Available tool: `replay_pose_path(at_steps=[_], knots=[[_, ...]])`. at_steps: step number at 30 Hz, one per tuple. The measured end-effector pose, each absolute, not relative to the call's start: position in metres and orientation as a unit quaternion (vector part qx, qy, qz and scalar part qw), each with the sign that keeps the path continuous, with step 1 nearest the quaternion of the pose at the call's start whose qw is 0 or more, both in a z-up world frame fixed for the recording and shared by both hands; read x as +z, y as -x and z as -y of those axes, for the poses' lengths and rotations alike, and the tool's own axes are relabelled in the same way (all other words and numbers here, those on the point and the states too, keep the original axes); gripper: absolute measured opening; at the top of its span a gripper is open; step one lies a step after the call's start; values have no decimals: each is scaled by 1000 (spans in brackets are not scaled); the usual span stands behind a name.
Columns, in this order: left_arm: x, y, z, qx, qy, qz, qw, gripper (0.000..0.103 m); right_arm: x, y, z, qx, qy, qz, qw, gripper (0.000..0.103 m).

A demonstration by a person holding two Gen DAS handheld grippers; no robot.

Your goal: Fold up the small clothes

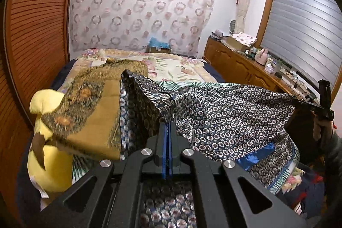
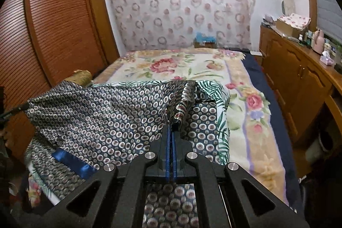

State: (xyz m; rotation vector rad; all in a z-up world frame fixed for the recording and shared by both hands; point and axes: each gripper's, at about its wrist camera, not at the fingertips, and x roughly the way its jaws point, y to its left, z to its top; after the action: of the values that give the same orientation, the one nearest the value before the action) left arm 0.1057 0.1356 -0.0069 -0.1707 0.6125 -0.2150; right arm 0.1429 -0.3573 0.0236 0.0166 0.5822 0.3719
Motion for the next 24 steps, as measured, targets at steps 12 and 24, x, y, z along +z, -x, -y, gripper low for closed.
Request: replay_pose_path(at_steps=[12, 24], knots=[[-47, -68, -138, -87, 90, -329, 936, 2, -13, -91, 397, 170, -6, -307, 937, 1], [-72, -76, -129, -74, 77, -352, 930, 2, -57, -146, 370, 128, -4, -338, 932, 45]])
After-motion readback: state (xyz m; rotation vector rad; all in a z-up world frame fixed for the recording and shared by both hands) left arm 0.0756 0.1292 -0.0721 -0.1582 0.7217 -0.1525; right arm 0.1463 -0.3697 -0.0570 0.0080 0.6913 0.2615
